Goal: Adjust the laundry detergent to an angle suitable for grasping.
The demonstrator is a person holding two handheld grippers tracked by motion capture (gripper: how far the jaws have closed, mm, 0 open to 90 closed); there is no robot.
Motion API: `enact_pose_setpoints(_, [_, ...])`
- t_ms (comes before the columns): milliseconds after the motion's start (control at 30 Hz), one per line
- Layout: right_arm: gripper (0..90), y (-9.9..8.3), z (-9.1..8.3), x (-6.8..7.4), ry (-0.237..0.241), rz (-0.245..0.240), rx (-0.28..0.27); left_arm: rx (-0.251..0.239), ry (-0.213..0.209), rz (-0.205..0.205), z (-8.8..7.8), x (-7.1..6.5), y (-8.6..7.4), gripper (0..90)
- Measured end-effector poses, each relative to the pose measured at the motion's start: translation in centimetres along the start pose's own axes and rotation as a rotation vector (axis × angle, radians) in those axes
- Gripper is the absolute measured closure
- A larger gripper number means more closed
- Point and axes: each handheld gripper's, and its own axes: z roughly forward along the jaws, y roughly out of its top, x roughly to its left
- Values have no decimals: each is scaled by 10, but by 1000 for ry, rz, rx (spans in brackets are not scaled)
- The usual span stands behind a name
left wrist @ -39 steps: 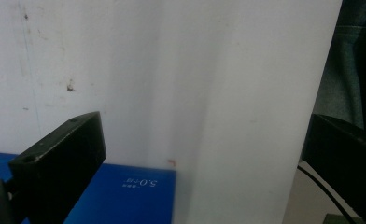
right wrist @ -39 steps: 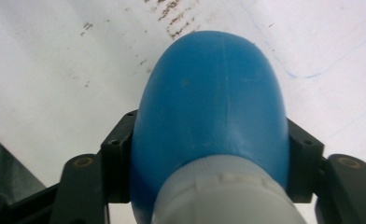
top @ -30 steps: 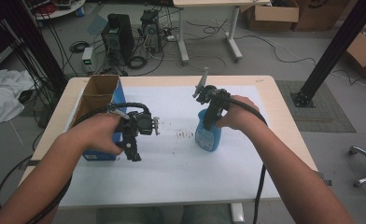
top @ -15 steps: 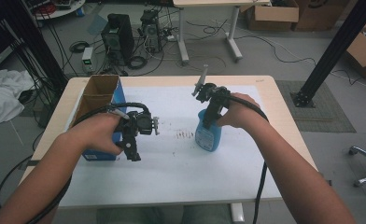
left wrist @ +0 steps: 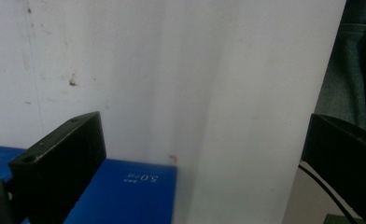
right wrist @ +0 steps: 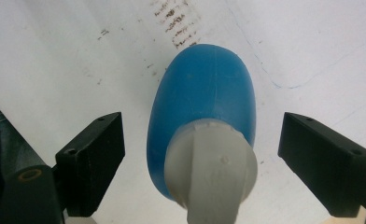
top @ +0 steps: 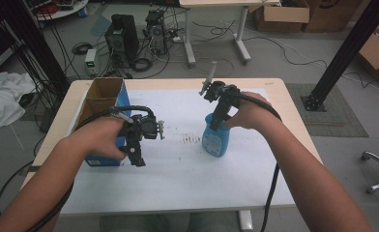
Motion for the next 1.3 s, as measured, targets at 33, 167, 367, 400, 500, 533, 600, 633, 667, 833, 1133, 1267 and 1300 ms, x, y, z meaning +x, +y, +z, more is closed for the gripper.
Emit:
enact_pose_setpoints(33, [130, -1, -2, 0, 1, 0, -6, 0, -2, -3, 0, 0, 0, 1])
enact_pose_setpoints(167, [102, -3, -10, 0, -10, -15, -21, 0, -2, -3, -1, 0, 0, 1])
enact_pose_setpoints(367, [66, -7, -22, 0, -18, -32, -44, 4, 3, -2, -1, 0, 2, 1])
enact_pose_setpoints(400, [65, -7, -24, 1, -21, -37, -45, 3, 2, -2, -1, 0, 2, 1])
enact_pose_setpoints(500, [55, -8, -29, 1, -22, -46, -45, 3, 0, 0, -2, 0, 3, 1])
enact_pose_setpoints(533, [54, -8, -31, 1, -21, -51, -49, 2, 1, 1, -2, 0, 3, 1])
enact_pose_setpoints(600, [47, -9, -33, 2, -15, -52, -54, 1, 0, 2, -2, 0, 4, 1])
enact_pose_setpoints(633, [41, -10, -34, 2, -13, -53, -55, 4, -1, 3, -3, 0, 4, 1])
enact_pose_setpoints(667, [37, -11, -35, 2, -16, -56, -55, 5, -2, 3, -2, 1, 4, 1])
enact_pose_setpoints(833, [7, -13, -41, 2, -2, -78, -56, 8, -7, 3, -2, 1, 6, 1])
enact_pose_setpoints(1133, [0, -18, -54, 14, 36, -199, -97, 9, -10, 3, -1, 3, 6, 1])
enact_pose_setpoints(1267, [0, -22, -57, 24, 53, -267, -99, 10, -13, 2, -1, 4, 5, 1])
enact_pose_setpoints(1300, [0, -23, -57, 26, 55, -279, -96, 8, -12, 1, -1, 4, 5, 1])
